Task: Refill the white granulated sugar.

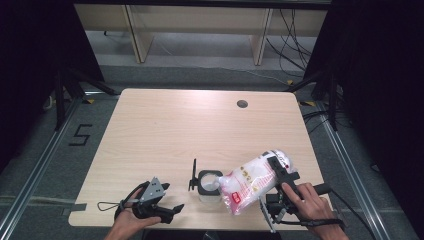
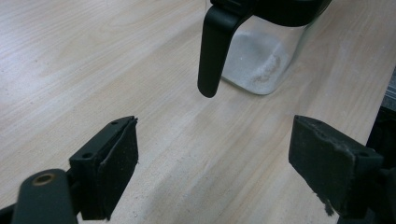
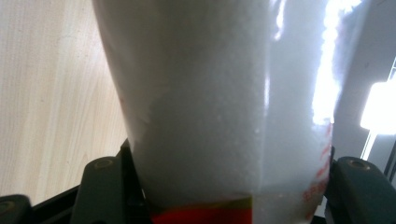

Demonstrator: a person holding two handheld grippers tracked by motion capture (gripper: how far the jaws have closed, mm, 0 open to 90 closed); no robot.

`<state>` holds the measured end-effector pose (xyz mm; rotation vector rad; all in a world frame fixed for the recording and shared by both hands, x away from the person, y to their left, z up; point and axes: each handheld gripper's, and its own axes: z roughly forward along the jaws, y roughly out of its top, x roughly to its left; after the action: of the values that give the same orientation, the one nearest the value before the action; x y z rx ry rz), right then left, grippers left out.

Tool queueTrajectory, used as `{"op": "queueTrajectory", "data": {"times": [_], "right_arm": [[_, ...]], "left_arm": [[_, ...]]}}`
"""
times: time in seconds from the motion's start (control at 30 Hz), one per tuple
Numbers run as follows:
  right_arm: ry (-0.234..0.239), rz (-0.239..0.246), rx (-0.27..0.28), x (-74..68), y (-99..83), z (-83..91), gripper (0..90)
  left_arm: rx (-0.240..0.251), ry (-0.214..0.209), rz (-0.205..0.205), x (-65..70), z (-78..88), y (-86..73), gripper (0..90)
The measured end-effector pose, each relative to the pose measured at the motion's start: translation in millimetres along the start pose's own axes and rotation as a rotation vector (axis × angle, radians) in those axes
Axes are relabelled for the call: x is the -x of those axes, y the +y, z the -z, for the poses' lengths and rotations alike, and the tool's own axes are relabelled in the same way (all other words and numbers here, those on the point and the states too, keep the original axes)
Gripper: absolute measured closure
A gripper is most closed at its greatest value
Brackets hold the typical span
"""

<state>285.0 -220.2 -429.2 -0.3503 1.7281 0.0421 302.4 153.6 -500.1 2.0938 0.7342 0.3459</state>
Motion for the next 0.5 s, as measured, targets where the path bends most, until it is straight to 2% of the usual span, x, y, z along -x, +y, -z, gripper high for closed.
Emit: {"op": "queueTrajectory", "data": {"times": [0.03,0.07,0.1,0.13,0.17,0.2,0.23,0.27,0.3,0.33,0.37,0.47,0.5], "right_arm": [[0.000,-0.016,0.017,-1.8,0.0,-0.9,38.9],[-0.010,0.023,0.031,1.1,0.9,-1.2,38.9],[0.013,0.034,-0.008,2.8,2.5,1.8,38.9],[0.046,-0.033,-0.057,-1.5,3.0,5.0,38.9],[0.019,-0.011,-0.024,-1.4,3.0,3.2,38.9],[0.021,-0.004,-0.021,-1.0,3.7,3.4,38.9],[0.017,-0.016,-0.013,-1.8,4.1,3.0,38.9],[0.029,-0.005,-0.026,0.1,5.1,3.9,38.9],[0.035,0.004,-0.026,1.3,5.7,3.6,38.9],[0.012,0.027,-0.002,2.6,6.2,2.2,38.9],[0.010,0.029,0.002,3.2,6.6,2.1,38.9],[0.018,-0.002,-0.006,3.9,5.7,1.2,38.9],[0.032,-0.008,-0.027,4.3,5.2,1.9,38.9]], "left_arm": [[-0.002,0.001,-0.001,0.1,0.1,0.1,15.4],[0.001,0.001,-0.002,-0.1,0.0,-0.2,15.4],[0.000,-0.002,0.001,-0.3,0.1,0.1,15.4],[0.000,0.003,0.023,1.0,0.1,-0.1,15.4],[0.003,-0.001,0.028,1.3,-0.4,-0.5,15.4],[-0.001,0.002,0.002,0.0,0.0,-0.2,15.4],[0.001,0.002,0.003,0.1,0.1,-0.3,15.4],[-0.001,0.000,0.021,0.9,0.2,-0.2,15.4],[0.000,-0.003,0.009,0.1,-0.1,0.2,15.4],[0.000,-0.004,0.001,-0.3,-0.2,0.0,15.4],[-0.001,-0.002,0.001,-0.1,-0.1,-0.1,15.4],[0.000,-0.003,0.003,-0.2,0.0,0.1,15.4],[0.000,-0.003,0.011,0.5,0.0,-0.1,15.4]]}}
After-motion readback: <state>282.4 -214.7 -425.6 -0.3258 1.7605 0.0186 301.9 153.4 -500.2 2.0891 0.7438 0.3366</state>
